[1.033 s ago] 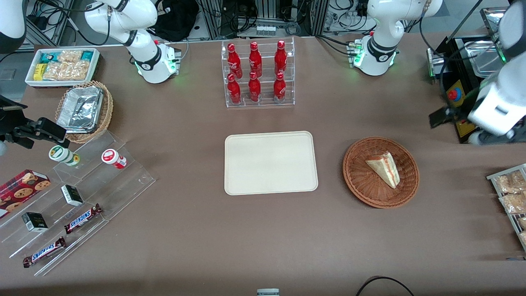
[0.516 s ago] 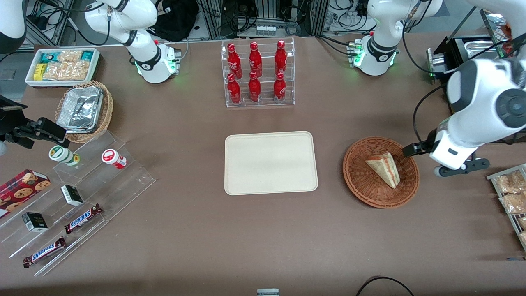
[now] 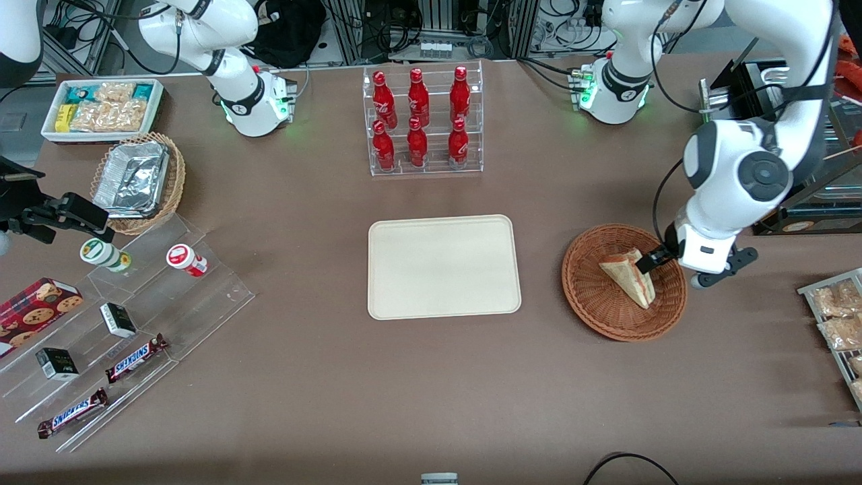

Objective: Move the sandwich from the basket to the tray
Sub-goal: 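Move the left gripper over the wicker basket toward the wrapped sandwich, then lower the left gripper and close it on the wrapped sandwich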

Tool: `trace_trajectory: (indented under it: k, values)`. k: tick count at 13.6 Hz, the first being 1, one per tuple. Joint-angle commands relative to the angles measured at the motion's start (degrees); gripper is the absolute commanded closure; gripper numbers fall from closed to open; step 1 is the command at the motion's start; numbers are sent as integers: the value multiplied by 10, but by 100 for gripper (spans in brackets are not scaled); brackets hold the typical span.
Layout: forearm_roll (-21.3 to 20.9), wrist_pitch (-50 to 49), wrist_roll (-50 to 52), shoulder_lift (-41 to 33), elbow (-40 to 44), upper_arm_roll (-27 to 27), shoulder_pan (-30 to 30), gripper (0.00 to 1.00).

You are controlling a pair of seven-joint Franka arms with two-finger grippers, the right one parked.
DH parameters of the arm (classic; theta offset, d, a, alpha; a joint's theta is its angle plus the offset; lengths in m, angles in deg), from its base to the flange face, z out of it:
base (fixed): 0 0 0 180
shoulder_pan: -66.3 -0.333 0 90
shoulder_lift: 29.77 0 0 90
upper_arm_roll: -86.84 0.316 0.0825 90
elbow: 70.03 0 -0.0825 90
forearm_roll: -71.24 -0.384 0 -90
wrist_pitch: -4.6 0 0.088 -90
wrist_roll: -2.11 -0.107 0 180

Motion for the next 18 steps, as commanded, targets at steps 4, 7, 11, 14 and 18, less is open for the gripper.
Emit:
trace_trajectory:
  k: [4,7,11,14,18]
  values:
    - [-8,40,68,1,-38,-1,36,0]
    - [-8,69,68,19,-49,0,36,0]
    - [-9,86,64,46,-47,2,24,0]
    - [-9,114,62,69,-44,2,14,0]
    - [-9,115,66,74,-45,2,12,55]
